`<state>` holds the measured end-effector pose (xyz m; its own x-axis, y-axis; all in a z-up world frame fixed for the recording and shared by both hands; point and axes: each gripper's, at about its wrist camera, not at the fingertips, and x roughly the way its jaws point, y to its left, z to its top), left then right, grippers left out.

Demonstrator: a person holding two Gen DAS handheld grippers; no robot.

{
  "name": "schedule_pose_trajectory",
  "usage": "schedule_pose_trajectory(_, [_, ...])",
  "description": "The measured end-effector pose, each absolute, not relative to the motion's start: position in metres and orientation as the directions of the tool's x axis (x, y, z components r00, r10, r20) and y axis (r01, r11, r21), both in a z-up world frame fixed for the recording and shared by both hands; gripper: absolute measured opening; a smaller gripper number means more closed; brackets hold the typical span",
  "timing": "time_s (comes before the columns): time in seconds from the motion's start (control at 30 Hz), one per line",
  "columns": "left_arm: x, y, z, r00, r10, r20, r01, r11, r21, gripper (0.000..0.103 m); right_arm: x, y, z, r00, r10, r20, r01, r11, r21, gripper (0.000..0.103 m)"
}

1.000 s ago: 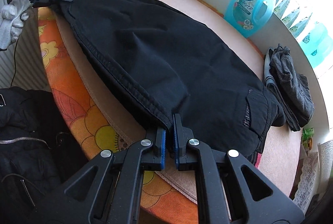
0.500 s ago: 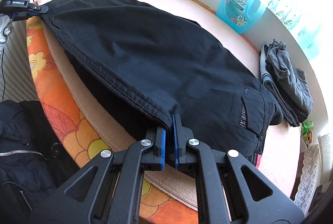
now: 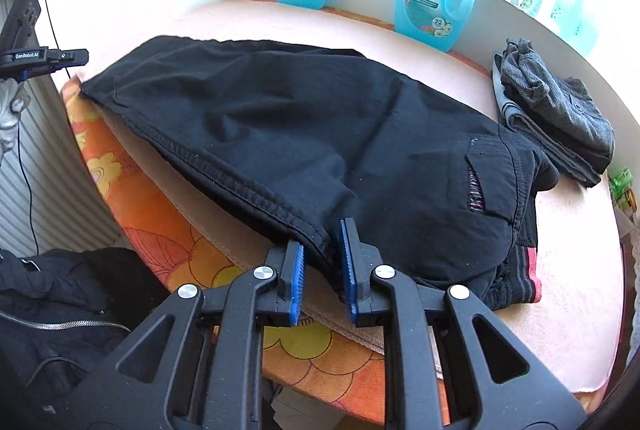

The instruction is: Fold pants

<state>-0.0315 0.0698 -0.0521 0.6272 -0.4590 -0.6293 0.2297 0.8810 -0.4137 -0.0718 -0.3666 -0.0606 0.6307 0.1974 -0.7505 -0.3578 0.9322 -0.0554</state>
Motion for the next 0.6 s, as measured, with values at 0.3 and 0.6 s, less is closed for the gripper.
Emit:
schedule_pose_trajectory(0.3, [0.017, -0.029, -0.070, 0.467, -0.567, -0.678, 0.458, 0.811, -0.363, 0.026, -0.080, -0.420, -0.044, 0.682, 0.235, -0.693, -0.227, 0.968, 0.104, 0.058])
schedule_pose_trajectory(0.6, [0.033, -0.052, -0.096, 0.385, -0.563, -0.731, 0.482, 0.798, -0.361, 0.026, -0.068, -0.530, -0.066, 0.719, 0.281, -0.635, 0.131, 0.843, 0.522, 0.058])
